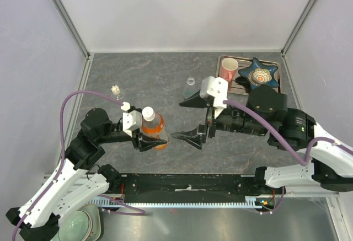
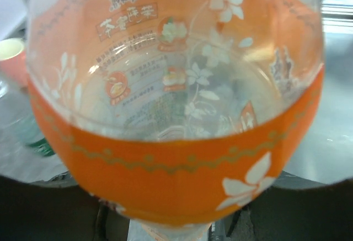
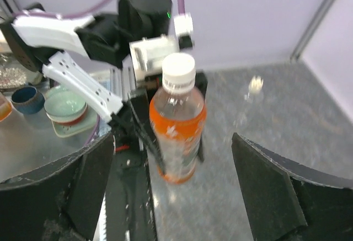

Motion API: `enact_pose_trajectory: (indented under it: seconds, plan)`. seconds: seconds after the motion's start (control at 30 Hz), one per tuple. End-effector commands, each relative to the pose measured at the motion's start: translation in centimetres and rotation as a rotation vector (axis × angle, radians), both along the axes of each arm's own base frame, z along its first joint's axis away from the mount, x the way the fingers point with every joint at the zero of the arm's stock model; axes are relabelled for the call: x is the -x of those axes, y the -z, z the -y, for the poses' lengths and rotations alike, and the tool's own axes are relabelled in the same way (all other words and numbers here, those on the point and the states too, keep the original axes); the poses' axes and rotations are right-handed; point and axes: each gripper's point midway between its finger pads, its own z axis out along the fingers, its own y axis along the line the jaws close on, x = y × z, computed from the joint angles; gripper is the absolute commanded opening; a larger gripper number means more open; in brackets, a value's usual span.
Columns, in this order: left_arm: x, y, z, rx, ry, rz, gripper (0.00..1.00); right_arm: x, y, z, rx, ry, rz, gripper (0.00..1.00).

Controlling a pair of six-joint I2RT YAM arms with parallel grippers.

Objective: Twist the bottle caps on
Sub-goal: Screw the bottle cap onto the plastic bottle.

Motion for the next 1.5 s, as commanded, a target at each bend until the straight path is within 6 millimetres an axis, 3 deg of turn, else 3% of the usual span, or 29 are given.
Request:
enact_pose_trajectory:
  seconds: [0.0,0.2,0.53,1.0,1.47]
  plan:
    - [5.8,-2.8,0.5,0.082,0.328,-0.012,0.02,2.0,-5.0,-1.5,-0.152,-0.168,0.197,0.95]
    - [7.7,-2.2,0.3,0.075,0.447,-0.027,0.02,3.2,-6.1,-3.9,-0.149,-0.288,0.220,0.97]
    - [7.4,-1.7,0.3,0.064,0.425,-0.046,0.02,4.1,-7.9,-5.8,-0.194,-0.484,0.149,0.96]
    - [6.9,-1.6,0.2,0.051,0.385,-0.026,0.02,2.8,-5.7,-8.2,-0.128,-0.553,-0.032,0.84]
    - [6.2,-1.7,0.3,0.053,0.345,-0.026,0.02,2.7,-4.8,-8.1,-0.109,-0.558,-0.054,0.72]
